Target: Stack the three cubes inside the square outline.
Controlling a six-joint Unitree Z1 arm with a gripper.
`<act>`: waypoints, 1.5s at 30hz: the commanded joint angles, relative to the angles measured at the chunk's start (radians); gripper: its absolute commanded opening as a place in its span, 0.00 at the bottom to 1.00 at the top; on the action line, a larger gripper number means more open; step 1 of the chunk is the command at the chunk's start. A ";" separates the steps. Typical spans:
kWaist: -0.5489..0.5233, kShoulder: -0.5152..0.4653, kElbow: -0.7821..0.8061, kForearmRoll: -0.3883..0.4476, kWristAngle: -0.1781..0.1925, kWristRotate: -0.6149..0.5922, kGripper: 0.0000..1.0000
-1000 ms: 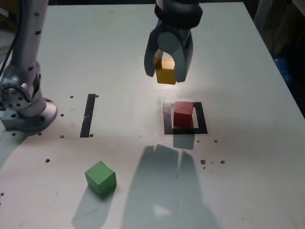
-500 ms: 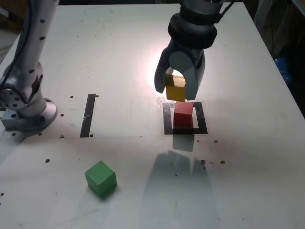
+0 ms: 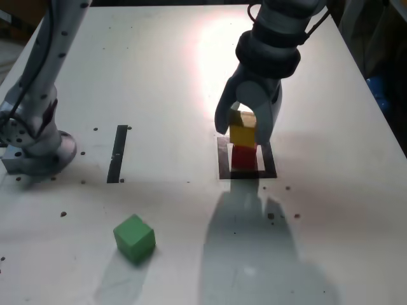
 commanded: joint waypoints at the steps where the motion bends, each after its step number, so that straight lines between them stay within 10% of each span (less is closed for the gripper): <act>1: -0.003 0.008 -0.004 -0.001 -0.002 -0.001 0.28; 4: -0.003 0.014 -0.004 -0.003 -0.003 0.000 0.32; 10: -0.003 0.026 0.003 -0.012 -0.013 0.008 0.93; 12: -0.003 0.028 0.007 -0.013 -0.015 0.008 0.99; 31: -0.022 -0.131 0.146 -0.012 0.048 0.003 1.00; 45: -0.299 -0.265 0.325 -0.044 0.096 -0.056 1.00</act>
